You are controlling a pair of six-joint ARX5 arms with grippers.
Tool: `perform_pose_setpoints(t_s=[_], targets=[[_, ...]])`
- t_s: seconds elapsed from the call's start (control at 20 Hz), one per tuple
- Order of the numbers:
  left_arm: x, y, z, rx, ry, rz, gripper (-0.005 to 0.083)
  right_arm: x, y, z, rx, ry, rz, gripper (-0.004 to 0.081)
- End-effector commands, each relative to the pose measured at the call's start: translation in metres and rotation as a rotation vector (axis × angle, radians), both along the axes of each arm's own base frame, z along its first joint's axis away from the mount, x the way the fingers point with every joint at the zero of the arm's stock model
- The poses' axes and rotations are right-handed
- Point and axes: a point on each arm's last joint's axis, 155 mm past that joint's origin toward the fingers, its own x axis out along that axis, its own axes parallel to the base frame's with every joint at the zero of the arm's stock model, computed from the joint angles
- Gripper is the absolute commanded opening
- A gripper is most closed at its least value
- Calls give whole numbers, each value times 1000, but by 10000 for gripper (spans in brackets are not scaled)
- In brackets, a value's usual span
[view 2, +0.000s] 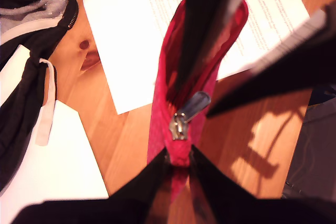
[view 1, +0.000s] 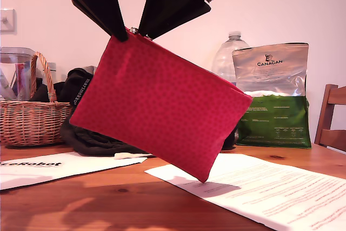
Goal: Close the zipper in the zip bag in front of you
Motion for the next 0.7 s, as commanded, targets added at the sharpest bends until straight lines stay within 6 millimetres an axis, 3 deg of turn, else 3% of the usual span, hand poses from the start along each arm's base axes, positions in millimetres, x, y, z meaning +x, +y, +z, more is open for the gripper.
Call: perform_pose_setpoints(t_s=[0.0, 0.2, 0.45, 0.65], targets=[[-1, -1, 3, -8, -7, -1, -22, 2, 3, -14, -17, 27, 2, 176], [-1, -1, 3, -8, -7, -1, -22, 2, 3, -17, -22, 31, 2, 159], [0, 0, 3, -1, -11, 3, -22, 3, 4, -17, -20, 28, 2, 8], [3, 4, 2, 21, -25, 16, -22, 3, 4, -16, -20, 28, 2, 4]])
